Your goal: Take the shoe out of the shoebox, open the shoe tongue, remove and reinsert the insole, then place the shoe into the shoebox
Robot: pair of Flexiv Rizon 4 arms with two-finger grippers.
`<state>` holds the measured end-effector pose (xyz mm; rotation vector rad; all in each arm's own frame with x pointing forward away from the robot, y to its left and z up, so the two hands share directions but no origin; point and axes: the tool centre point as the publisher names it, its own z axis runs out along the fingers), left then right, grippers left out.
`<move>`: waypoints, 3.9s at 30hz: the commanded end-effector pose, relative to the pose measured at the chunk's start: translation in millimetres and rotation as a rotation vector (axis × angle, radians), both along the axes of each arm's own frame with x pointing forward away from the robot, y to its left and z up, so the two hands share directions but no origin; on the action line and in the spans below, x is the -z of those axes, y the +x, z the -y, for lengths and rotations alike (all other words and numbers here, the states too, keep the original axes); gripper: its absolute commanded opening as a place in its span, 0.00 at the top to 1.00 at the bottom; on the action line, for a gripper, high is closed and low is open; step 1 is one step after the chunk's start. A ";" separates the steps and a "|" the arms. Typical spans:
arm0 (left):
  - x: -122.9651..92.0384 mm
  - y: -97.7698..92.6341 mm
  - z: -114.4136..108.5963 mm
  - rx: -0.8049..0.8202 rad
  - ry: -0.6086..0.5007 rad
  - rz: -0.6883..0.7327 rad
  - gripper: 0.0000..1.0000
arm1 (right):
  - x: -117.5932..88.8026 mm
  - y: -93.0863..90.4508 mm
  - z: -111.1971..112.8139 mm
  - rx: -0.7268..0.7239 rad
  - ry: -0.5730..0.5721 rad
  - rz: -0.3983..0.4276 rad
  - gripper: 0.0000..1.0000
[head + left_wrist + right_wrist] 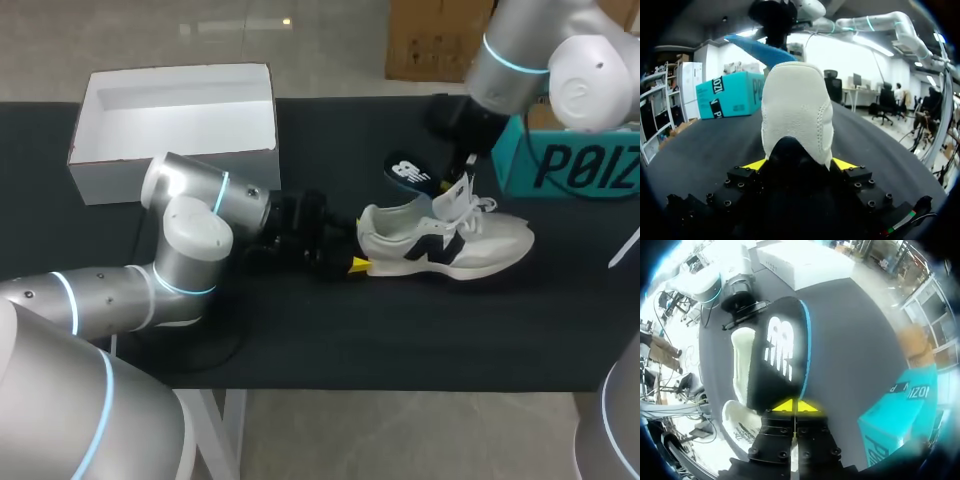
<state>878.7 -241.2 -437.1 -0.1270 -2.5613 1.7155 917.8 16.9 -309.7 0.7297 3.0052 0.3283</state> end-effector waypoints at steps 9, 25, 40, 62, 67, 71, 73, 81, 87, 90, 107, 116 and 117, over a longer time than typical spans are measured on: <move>3.6 -1.2 1.1 0.004 0.005 0.000 1.00 | 6.6 -7.6 -22.3 -0.034 0.055 -0.013 1.00; 3.6 -1.2 1.1 0.004 0.005 0.000 1.00 | 9.1 -3.5 -80.3 -0.096 0.133 -0.033 1.00; 3.6 -1.2 1.1 0.004 0.005 0.000 1.00 | 29.6 -10.0 -103.1 -0.135 0.145 -0.078 1.00; 3.6 -1.2 1.1 0.004 0.005 0.000 1.00 | 15.7 -7.8 -99.6 -0.123 0.193 -0.053 1.00; 3.6 -1.2 1.1 0.004 0.005 0.000 1.00 | 17.2 -7.1 -93.4 -0.104 0.213 -0.058 1.00; 3.6 -1.2 1.1 0.004 0.005 0.000 1.00 | 12.1 -4.4 -93.1 -0.092 0.228 -0.055 1.00; 3.6 -1.2 1.1 0.004 0.005 0.000 1.00 | 7.4 -3.2 -94.0 -0.091 0.239 -0.048 1.00; 3.6 -1.2 1.1 0.004 0.005 0.000 1.00 | 0.3 3.2 -97.5 -0.080 0.276 -0.038 1.00; 3.6 -1.2 1.1 0.004 0.005 0.000 1.00 | -7.3 7.8 -98.8 -0.067 0.302 -0.028 1.00; 3.6 -1.2 1.1 0.004 0.005 0.000 1.00 | -10.1 10.7 -98.4 -0.061 0.304 -0.022 1.00; 3.6 -1.2 1.1 0.004 0.005 0.000 1.00 | -22.2 21.3 -88.3 -0.014 0.353 0.009 1.00; 3.6 -1.2 1.1 0.004 0.005 0.000 1.00 | -26.2 26.6 -96.0 -0.015 0.423 0.008 1.00; 3.6 -1.2 1.1 0.004 0.005 0.000 1.00 | -27.9 27.7 -97.0 -0.014 0.427 0.010 1.00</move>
